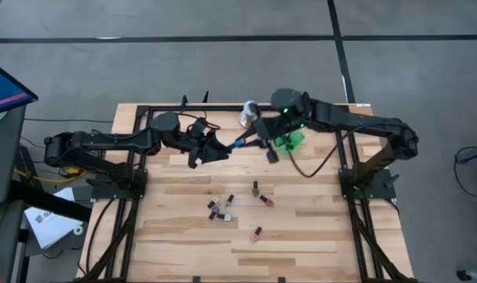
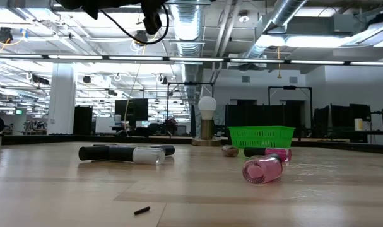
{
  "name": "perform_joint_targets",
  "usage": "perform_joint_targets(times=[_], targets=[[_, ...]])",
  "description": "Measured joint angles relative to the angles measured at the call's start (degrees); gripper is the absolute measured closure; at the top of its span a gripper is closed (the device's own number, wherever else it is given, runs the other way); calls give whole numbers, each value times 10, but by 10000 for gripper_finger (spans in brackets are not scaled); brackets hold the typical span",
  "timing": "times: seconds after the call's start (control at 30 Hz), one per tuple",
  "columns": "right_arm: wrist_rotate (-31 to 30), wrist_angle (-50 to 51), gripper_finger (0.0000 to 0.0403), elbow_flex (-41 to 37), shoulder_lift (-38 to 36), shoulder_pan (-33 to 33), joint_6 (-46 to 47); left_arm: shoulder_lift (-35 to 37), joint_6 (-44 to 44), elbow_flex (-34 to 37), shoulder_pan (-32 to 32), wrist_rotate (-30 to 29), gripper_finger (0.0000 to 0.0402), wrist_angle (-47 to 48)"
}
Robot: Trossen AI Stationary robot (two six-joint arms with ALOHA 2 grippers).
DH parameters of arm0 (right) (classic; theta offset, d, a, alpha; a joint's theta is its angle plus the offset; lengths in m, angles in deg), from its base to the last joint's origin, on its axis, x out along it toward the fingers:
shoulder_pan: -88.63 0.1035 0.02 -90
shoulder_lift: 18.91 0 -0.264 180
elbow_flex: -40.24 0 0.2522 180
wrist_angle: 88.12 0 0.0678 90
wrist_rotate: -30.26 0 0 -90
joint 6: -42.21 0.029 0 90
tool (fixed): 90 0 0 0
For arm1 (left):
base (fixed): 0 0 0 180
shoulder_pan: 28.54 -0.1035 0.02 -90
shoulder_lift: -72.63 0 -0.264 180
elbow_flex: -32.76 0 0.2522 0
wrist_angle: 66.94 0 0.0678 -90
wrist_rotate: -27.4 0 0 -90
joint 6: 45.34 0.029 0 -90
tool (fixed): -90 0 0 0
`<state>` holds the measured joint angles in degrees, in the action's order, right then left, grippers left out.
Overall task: Pick & Place Nail Polish
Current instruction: Put the blue nail polish bottle into the green bin
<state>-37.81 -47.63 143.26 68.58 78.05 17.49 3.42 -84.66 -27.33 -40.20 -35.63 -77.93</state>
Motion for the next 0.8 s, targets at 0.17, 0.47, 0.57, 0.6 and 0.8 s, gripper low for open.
perform_joint_targets(times=[0.17,0.47,0.57,0.6,0.8], targets=[[-31,87,345,0,-37,-45,19,1,0,0,0,2,192,2],[-144,289,345,-88,-92,-173,48,3,-2,0,0,20,197,2],[-158,256,345,-154,-95,-218,84,3,3,0,0,20,204,3],[-159,240,345,-175,-94,-231,94,3,4,0,0,20,206,3],[-159,201,346,-270,-84,-273,104,3,4,0,0,20,215,3]])
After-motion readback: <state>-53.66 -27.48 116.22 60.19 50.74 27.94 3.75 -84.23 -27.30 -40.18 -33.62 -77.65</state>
